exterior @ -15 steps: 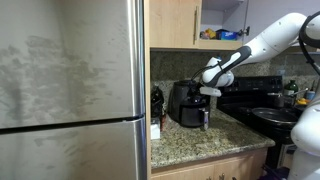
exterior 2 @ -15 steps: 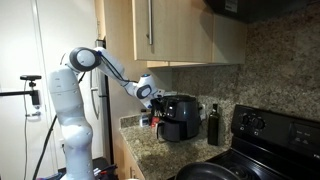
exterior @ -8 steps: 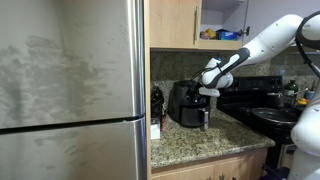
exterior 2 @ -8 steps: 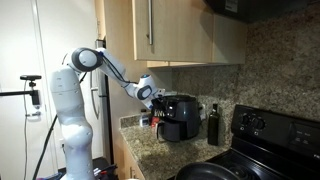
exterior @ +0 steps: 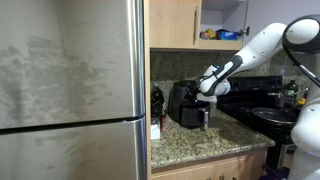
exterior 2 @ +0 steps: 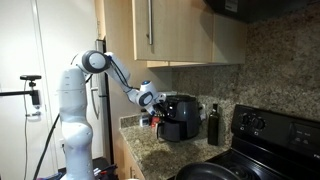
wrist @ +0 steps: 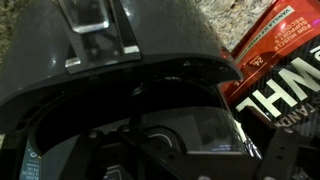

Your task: Push a button on the air fryer

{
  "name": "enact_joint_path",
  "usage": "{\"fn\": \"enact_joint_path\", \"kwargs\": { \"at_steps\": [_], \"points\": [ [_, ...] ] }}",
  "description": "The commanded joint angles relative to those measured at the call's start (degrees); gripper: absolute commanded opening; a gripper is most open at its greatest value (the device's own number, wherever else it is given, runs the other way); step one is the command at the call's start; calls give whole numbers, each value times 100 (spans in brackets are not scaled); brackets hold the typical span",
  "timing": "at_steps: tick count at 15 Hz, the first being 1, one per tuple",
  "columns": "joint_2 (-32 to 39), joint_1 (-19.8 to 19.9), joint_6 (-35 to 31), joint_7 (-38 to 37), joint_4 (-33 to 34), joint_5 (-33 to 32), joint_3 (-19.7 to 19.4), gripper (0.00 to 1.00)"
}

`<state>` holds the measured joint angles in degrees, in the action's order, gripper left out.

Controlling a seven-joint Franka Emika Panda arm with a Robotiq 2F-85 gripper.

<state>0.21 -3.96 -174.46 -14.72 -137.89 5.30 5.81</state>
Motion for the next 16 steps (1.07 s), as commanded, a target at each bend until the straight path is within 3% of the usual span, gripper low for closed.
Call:
{"fn": "enact_joint_path", "kwargs": {
  "at_steps": [1, 4, 9, 10, 11, 14, 16],
  "points": [
    [102, -89, -679, 140, -118, 263, 14, 100],
    [-346, -106, -495, 383, -413, 636, 148, 100],
    [-1576, 209, 749, -56, -896, 93, -56, 100],
    [-1662, 387, 1003, -207, -846, -100, -12, 100],
    [-1255, 151, 607, 40, -654, 181, -62, 100],
    [-1646, 327, 958, -81, -749, 14, -52, 100],
    [-1324, 213, 899, -69, -531, 125, -38, 100]
  ]
}}
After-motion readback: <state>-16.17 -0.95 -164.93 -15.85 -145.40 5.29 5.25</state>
